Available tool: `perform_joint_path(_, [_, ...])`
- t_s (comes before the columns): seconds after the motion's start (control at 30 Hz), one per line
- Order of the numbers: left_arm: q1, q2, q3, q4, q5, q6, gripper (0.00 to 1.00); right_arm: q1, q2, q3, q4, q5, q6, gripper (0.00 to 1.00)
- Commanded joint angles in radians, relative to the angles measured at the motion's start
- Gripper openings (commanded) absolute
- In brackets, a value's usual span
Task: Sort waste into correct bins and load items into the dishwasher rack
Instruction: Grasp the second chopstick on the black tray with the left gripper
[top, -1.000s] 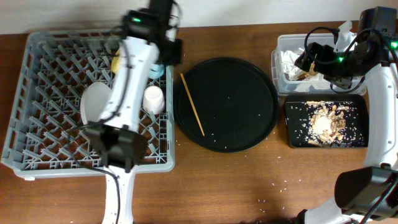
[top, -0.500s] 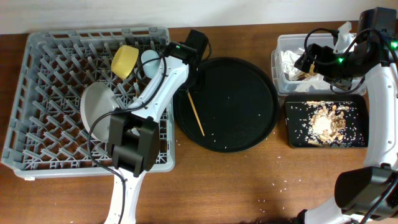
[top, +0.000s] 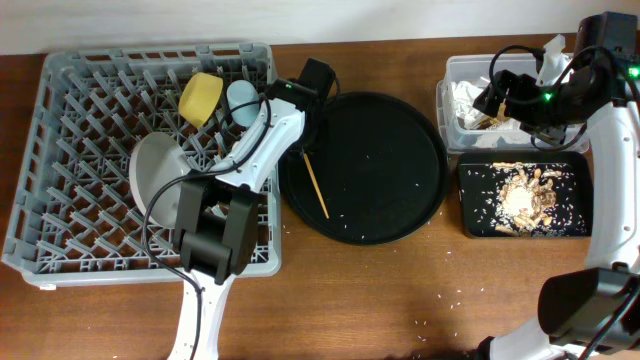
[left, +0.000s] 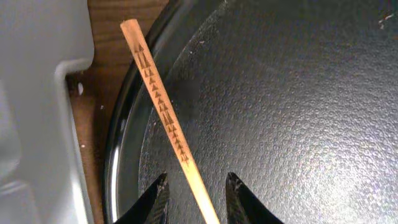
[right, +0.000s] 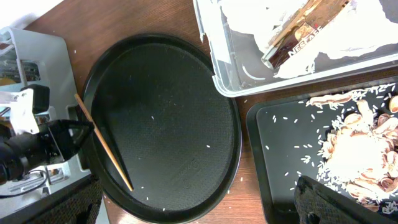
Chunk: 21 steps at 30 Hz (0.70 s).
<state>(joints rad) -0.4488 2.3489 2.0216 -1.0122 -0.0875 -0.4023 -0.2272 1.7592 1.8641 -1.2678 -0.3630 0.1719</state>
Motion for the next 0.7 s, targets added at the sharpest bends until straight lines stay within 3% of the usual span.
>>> perform_joint_path(0.0, [-0.003,0.008,-0.055,0.031,-0.014,-0.01,0.29,0.005,0.003,-0.001,-0.001,0.009,-0.008,1.0])
perform_joint_path(0.17, [-0.003,0.008,-0.087,0.061,-0.008,-0.009,0.28,0.005,0.003,-0.001,-0.001,0.009,-0.007,1.0])
perform_joint_path(0.23, [-0.003,0.008,-0.087,0.064,-0.008,-0.009,0.21,0.005,0.003,-0.001,-0.002,0.009,-0.008,1.0])
perform_joint_path(0.33, [-0.003,0.009,-0.103,0.082,-0.006,-0.009,0.2,0.005,0.003,-0.001,-0.001,0.009,-0.008,1.0])
perform_joint_path(0.5, [-0.003,0.009,-0.106,0.085,-0.005,-0.009,0.01,0.005,0.003,-0.001,-0.002,0.009,-0.008,1.0])
perform_joint_path(0.67, [-0.003,0.009,-0.106,0.084,-0.003,-0.008,0.01,0.005,0.003,-0.001,-0.001,0.009,-0.008,1.0])
